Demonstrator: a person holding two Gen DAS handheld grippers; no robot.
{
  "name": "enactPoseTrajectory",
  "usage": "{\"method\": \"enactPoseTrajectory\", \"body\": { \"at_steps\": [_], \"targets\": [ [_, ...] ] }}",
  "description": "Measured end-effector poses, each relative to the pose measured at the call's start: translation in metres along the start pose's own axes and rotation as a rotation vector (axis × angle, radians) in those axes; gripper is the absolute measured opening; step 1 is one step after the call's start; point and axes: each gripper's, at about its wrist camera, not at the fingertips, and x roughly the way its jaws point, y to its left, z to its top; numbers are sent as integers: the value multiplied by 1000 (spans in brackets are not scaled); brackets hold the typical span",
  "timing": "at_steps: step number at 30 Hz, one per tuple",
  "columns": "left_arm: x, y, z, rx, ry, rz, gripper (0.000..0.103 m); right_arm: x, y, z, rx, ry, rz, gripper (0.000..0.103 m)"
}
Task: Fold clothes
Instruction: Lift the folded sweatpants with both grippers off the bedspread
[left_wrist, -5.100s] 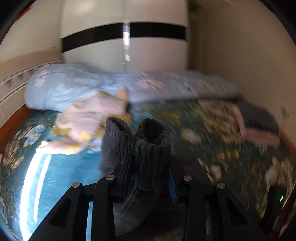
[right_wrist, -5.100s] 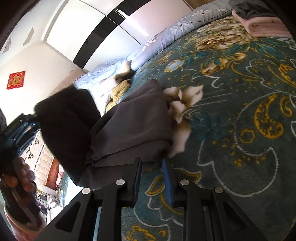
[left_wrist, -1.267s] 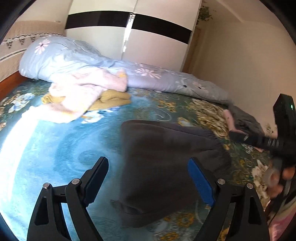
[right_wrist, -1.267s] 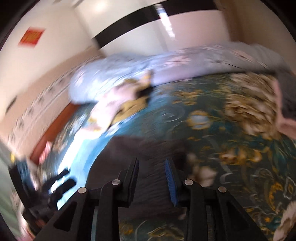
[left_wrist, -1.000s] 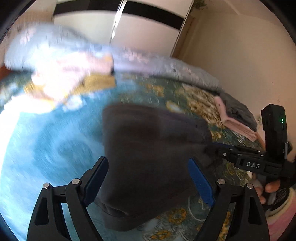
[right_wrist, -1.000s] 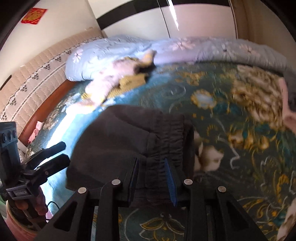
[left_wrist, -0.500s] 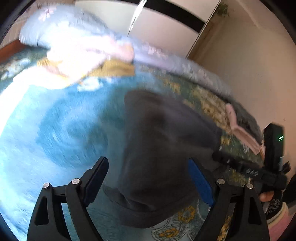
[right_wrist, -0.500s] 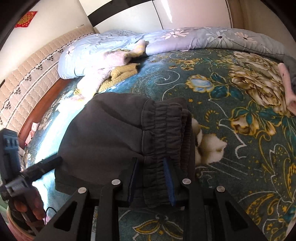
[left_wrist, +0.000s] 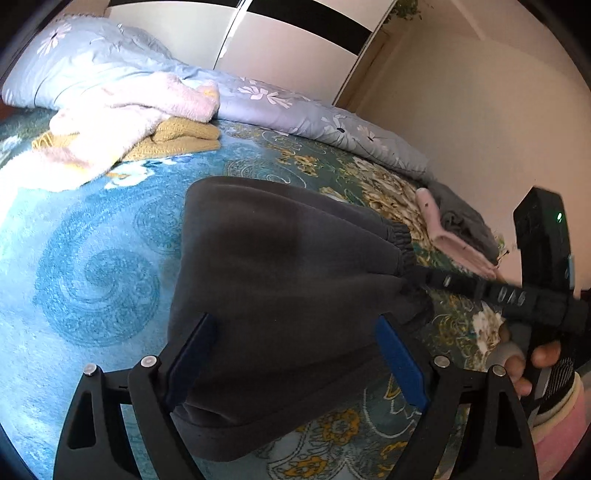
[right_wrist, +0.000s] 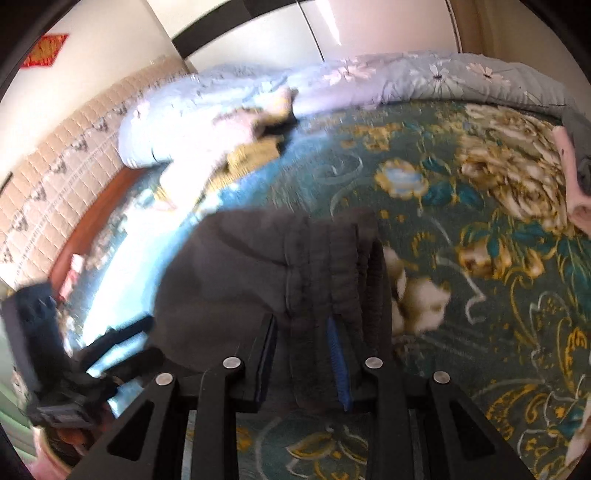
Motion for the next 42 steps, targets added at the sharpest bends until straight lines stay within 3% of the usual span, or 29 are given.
{"method": "enactPoseTrajectory", "body": {
  "at_steps": [7,11,17,24,30,34,37,42],
  "targets": [
    [3,-1,3,20,2,-4,89,17,11,33,-47,-9,-51,32],
    [5,-1,4,20,6,-16,88,40,5,39,-49,50,-88,32],
    [12,-5,3,31,21,-2,89,59,-13,42,17,113,-66,32],
    [11,-5,2,26,41,0,89,61,-13,39,23,101,-75,32],
    [-27,-1,4,8,-35,-45,89,17,-8,24,24,13,-15,32],
    [-11,-2,-2,-3,28,-85,89,-2,0,-2,-24,6,23,32],
    [6,3,-7,-36,61,-69,89,12,2,-16,-63,42,-21,33],
    [3,7,-6,-66,63,-97,89,24,-16,-16,36,33,36,33]
  ]
}}
